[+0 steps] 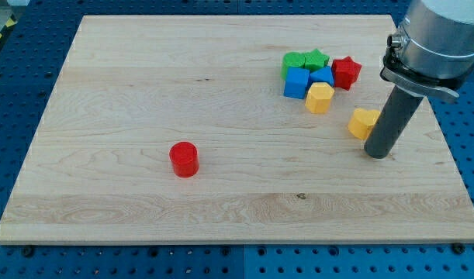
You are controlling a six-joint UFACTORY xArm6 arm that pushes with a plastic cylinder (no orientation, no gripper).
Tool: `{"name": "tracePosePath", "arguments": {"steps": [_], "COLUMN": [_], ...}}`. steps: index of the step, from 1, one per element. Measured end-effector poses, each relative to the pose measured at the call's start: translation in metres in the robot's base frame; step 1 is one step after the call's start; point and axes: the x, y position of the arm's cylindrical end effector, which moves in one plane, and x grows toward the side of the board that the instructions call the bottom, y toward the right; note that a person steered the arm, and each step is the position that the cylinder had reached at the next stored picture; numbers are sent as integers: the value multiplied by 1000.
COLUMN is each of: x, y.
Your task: Slide heart into the red star
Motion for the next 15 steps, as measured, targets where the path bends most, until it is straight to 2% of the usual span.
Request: {"name": "tracePosePath", "arguments": {"steps": [3, 8, 9, 10, 12, 14, 15], "x": [-26, -35, -31, -67, -83, -72, -44], "y": [7, 9, -16, -14, -14, -18, -23]}}
